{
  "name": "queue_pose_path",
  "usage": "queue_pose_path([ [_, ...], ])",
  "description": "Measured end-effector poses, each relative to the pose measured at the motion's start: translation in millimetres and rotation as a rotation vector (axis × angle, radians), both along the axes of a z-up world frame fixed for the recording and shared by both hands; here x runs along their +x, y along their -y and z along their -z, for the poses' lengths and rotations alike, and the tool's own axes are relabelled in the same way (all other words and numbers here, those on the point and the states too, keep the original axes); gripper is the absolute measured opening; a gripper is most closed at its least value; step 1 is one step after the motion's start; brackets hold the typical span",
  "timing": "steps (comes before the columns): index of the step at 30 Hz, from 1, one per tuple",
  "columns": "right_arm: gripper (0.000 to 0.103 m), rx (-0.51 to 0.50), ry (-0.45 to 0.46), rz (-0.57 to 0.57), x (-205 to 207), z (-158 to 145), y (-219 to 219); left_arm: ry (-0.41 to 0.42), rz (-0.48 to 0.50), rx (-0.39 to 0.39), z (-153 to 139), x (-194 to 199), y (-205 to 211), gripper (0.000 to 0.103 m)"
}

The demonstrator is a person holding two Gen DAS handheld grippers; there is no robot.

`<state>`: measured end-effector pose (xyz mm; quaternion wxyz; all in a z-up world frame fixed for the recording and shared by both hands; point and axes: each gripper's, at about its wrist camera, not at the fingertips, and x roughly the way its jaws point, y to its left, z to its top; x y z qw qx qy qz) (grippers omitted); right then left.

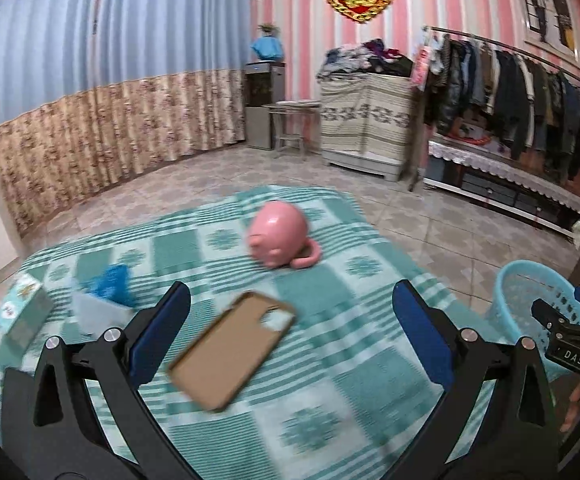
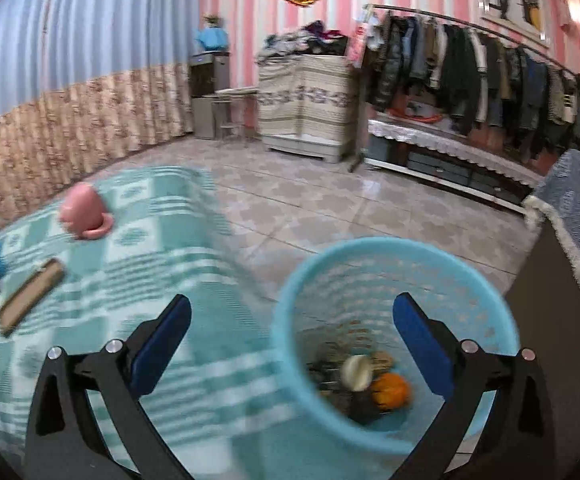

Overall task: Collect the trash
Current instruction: 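Move both tools back over the bed toward the blue bag and leaflet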

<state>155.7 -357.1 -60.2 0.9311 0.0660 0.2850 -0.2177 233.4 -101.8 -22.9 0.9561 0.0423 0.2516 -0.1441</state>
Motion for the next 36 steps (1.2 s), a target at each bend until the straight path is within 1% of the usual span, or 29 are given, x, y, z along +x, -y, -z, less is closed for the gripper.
queue_pose_path([
  [5, 0.099, 0.013, 0.021, -0.097, 15, -2, -47, -0.009, -0.055, -0.016, 4, 1, -47, 0.098],
  [9, 0.099, -0.01, 0.037, -0.168, 24, -4, -81, -0.007, -0.123, -0.017, 12, 10, -78, 0.098],
  [13, 0.099, -0.028, 0.035, -0.23, 32, -1, -106, 0.015, -0.181, -0.001, 23, 13, -96, 0.098],
  [15, 0.099, -0.048, 0.027, -0.258, 34, 4, -118, 0.005, -0.195, -0.013, 29, 16, -104, 0.098],
  [18, 0.099, -0.069, 0.02, -0.273, 36, 8, -124, -0.023, -0.204, -0.037, 37, 21, -116, 0.098],
  [21, 0.099, -0.068, 0.027, -0.284, 38, 8, -126, -0.026, -0.218, -0.032, 41, 24, -120, 0.098],
  [24, 0.099, -0.067, 0.036, -0.296, 46, 7, -127, -0.028, -0.223, -0.043, 43, 25, -126, 0.098],
  [27, 0.099, -0.067, 0.037, -0.315, 60, 5, -132, -0.03, -0.239, -0.039, 46, 26, -129, 0.098],
  [30, 0.099, -0.061, 0.036, -0.336, 77, 6, -138, -0.049, -0.255, -0.032, 51, 30, -133, 0.098],
  [34, 0.099, -0.081, 0.029, -0.34, 89, 17, -146, -0.068, -0.288, -0.026, 57, 36, -141, 0.098],
  [36, 0.099, -0.061, 0.01, -0.34, 89, 27, -145, -0.089, -0.304, -0.033, 62, 42, -146, 0.098],
])
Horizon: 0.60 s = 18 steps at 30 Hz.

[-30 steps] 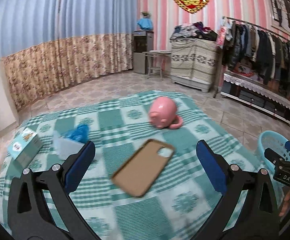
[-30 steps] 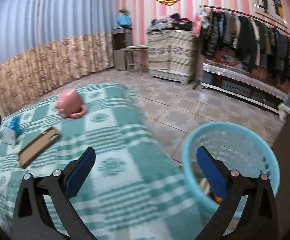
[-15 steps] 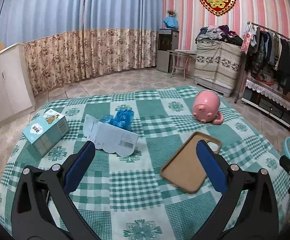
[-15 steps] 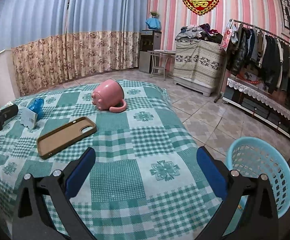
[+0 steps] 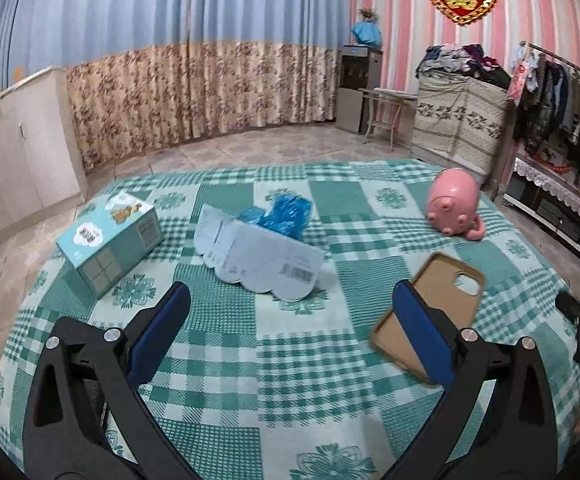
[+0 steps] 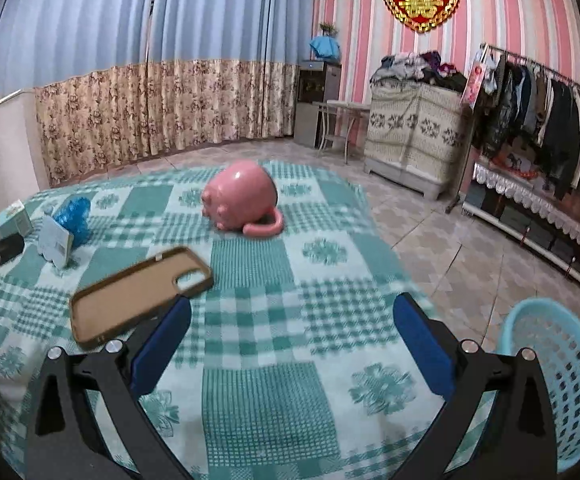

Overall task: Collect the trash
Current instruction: 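Move both tools back over the bed toward the blue bag and leaflet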

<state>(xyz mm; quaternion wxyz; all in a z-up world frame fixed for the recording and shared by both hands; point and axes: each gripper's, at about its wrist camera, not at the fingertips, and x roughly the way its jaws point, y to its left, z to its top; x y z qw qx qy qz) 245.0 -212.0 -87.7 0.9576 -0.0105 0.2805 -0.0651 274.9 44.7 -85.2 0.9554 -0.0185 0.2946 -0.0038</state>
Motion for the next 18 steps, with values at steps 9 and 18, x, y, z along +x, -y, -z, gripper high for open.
queue_pose_path([
  [9, 0.099, -0.045, -0.051, 0.028, 6, 13, 13, -0.068, -0.046, 0.014, 14, 37, 4, 0.098],
  [18, 0.099, -0.016, -0.107, -0.016, 16, 21, 14, -0.162, -0.102, 0.042, 31, 79, 11, 0.094],
])
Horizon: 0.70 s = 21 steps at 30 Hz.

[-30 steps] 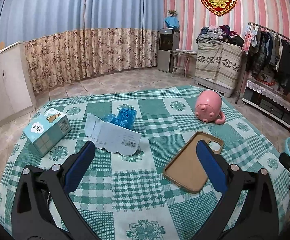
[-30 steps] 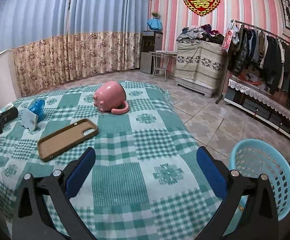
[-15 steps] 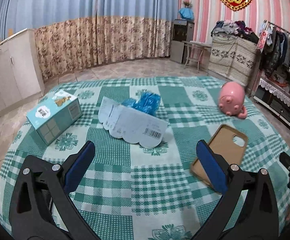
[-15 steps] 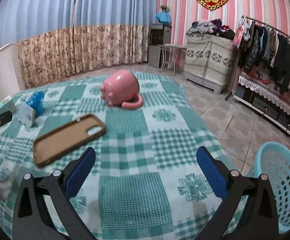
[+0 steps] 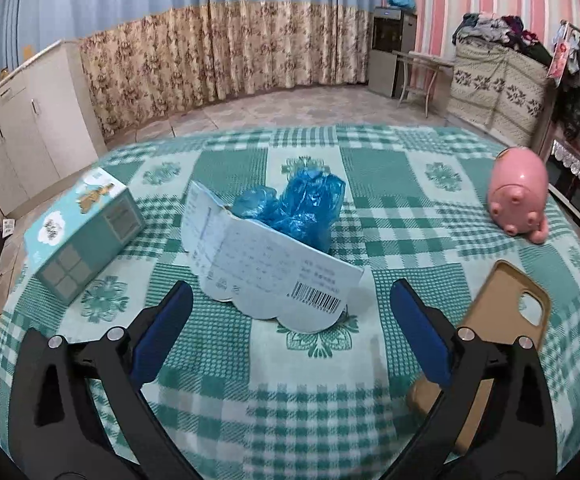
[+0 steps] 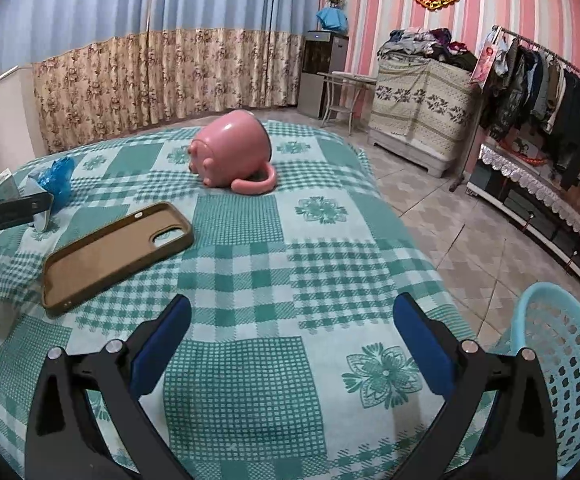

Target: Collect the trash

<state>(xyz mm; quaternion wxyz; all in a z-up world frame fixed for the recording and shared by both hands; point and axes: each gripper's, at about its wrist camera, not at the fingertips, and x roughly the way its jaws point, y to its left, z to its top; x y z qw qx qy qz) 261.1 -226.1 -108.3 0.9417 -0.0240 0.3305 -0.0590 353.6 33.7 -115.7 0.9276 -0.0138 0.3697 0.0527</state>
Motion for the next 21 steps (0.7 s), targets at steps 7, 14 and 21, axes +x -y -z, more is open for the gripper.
queue_pose_path([
  [7, 0.099, 0.024, -0.017, -0.014, 4, 3, 0, -0.041, 0.023, 0.005, 7, 6, 3, 0.073],
  [14, 0.099, 0.035, -0.026, -0.023, 4, 5, -1, -0.037, 0.033, -0.017, 5, -8, -6, 0.05],
  [21, 0.099, 0.038, -0.025, -0.024, 3, 6, 0, -0.026, 0.022, -0.008, 1, -22, -10, 0.04],
])
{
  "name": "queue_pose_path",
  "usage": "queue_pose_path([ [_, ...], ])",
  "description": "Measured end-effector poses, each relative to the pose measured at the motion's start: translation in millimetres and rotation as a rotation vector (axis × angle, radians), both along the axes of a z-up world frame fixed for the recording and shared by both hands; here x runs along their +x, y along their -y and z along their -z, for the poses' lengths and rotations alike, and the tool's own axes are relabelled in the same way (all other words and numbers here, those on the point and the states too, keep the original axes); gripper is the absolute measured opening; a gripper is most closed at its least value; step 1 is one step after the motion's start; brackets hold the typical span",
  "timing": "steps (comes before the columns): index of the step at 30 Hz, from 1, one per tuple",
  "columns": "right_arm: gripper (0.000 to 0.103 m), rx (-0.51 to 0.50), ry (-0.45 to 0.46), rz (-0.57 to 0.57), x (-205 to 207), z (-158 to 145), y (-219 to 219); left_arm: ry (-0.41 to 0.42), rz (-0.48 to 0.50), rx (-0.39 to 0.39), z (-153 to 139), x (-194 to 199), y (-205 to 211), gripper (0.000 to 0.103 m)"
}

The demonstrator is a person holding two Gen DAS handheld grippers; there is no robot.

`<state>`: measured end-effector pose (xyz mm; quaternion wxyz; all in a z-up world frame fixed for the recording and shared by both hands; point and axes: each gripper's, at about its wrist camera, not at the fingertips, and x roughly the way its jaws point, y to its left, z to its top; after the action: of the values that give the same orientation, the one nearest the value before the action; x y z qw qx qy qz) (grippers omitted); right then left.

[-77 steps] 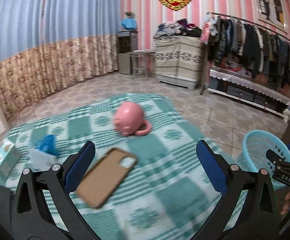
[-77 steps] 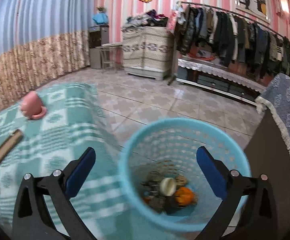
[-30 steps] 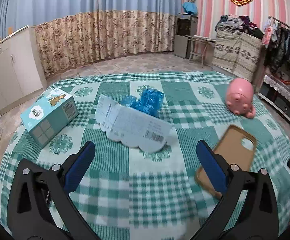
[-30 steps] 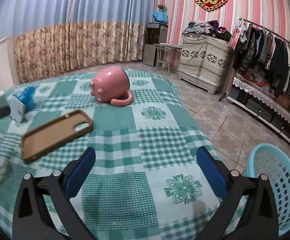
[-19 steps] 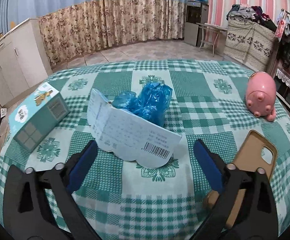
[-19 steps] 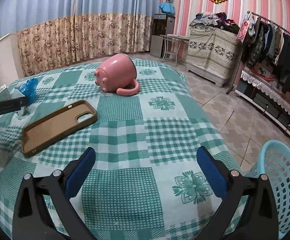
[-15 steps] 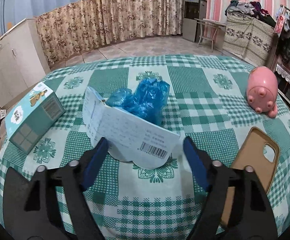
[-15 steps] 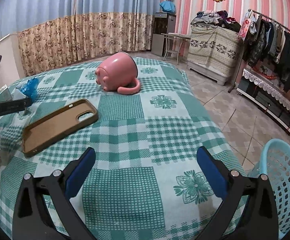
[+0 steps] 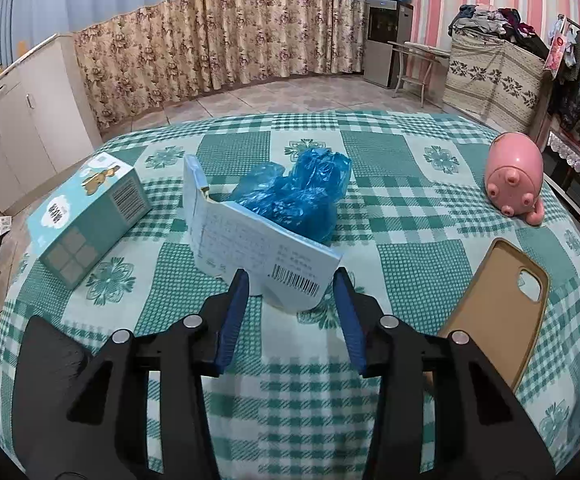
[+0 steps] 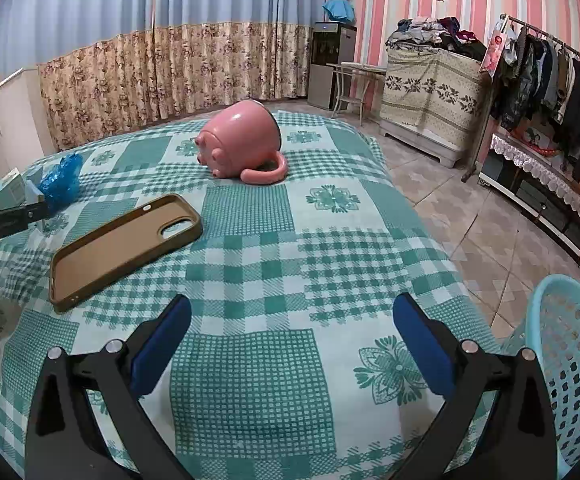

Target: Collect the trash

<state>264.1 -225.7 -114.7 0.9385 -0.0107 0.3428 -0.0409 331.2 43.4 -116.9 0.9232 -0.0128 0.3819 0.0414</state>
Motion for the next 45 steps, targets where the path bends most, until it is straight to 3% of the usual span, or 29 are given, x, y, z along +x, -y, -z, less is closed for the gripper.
queue_pose_path([
  [13, 0.099, 0.009, 0.003, -0.006, -3, 0, 2, -0.008, -0.039, 0.06, -1, -20, -17, 0.033],
  [17, 0.099, 0.012, 0.0, -0.013, -3, 1, 1, -0.028, -0.039, 0.037, 0, -17, -25, 0.015],
  [23, 0.099, -0.004, -0.009, -0.022, -3, 2, -2, -0.011, -0.033, 0.047, -4, -19, -31, 0.001],
  [36, 0.099, -0.071, -0.008, -0.055, -6, -5, -23, 0.081, -0.069, 0.034, -35, -23, -68, 0.0],
  [42, 0.099, -0.104, -0.002, -0.089, 7, -15, -55, 0.136, -0.058, 0.063, -58, -31, -81, 0.0],
  [45, 0.099, -0.071, 0.006, -0.127, 20, -25, -80, 0.121, -0.059, 0.035, -60, -30, -97, 0.0],
])
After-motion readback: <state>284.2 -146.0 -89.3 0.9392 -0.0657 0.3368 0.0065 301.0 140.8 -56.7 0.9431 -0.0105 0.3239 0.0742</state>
